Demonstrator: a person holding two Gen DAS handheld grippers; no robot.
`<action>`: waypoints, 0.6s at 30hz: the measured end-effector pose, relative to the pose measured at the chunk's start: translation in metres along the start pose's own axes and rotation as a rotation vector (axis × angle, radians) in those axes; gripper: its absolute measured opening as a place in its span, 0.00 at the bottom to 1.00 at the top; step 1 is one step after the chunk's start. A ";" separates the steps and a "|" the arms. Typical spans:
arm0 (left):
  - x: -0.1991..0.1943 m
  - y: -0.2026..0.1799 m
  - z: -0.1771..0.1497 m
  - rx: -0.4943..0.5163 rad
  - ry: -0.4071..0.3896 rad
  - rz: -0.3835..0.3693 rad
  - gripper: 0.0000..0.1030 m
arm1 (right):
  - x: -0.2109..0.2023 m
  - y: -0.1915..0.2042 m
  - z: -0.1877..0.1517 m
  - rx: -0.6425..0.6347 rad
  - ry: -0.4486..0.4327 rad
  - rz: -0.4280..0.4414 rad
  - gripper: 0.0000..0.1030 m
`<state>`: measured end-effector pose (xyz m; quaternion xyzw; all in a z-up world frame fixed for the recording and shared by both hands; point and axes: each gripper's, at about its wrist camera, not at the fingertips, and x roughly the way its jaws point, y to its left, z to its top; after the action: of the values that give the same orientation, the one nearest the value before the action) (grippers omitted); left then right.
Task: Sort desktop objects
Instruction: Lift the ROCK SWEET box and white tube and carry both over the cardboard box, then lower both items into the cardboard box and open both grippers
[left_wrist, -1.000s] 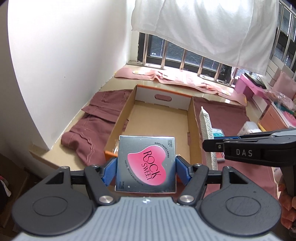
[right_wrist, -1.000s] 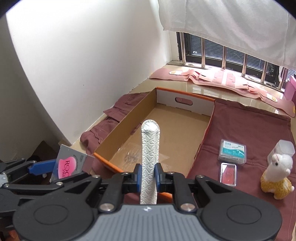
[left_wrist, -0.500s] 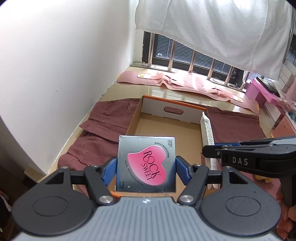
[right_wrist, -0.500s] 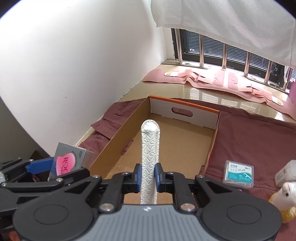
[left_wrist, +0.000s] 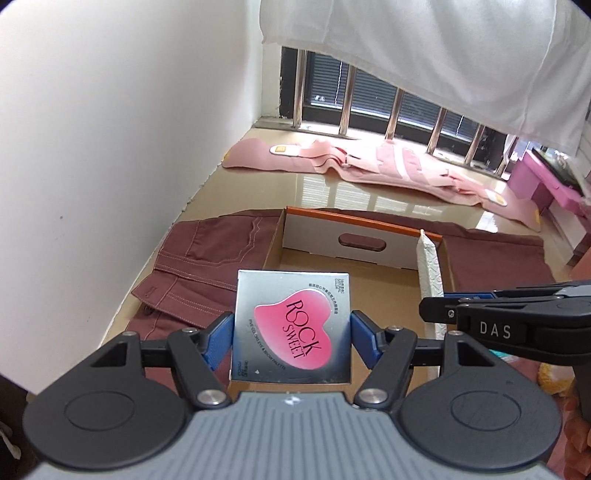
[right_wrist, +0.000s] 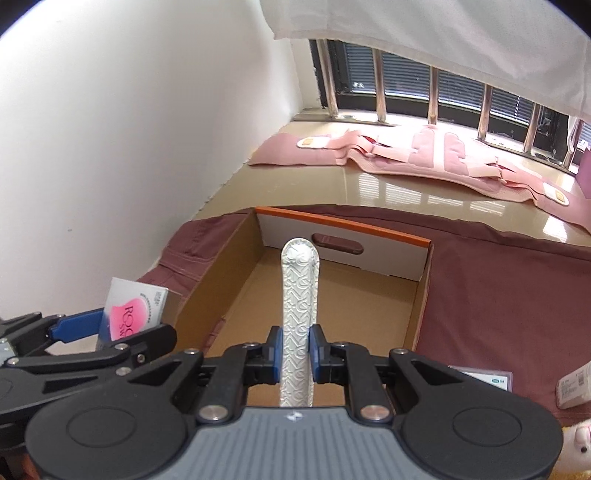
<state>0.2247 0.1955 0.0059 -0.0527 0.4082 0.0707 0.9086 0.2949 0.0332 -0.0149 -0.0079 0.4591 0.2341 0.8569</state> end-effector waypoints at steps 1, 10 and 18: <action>0.008 0.000 0.003 0.000 0.011 -0.002 0.66 | 0.007 -0.002 0.002 0.006 0.008 -0.006 0.14; 0.067 -0.016 0.033 0.019 0.068 -0.028 0.66 | 0.056 -0.020 0.023 0.025 0.036 -0.066 0.14; 0.106 -0.029 0.045 0.035 0.095 -0.021 0.66 | 0.081 -0.044 0.037 0.069 0.042 -0.065 0.14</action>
<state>0.3322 0.1824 -0.0427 -0.0444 0.4514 0.0515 0.8897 0.3798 0.0348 -0.0659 0.0017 0.4845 0.1899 0.8539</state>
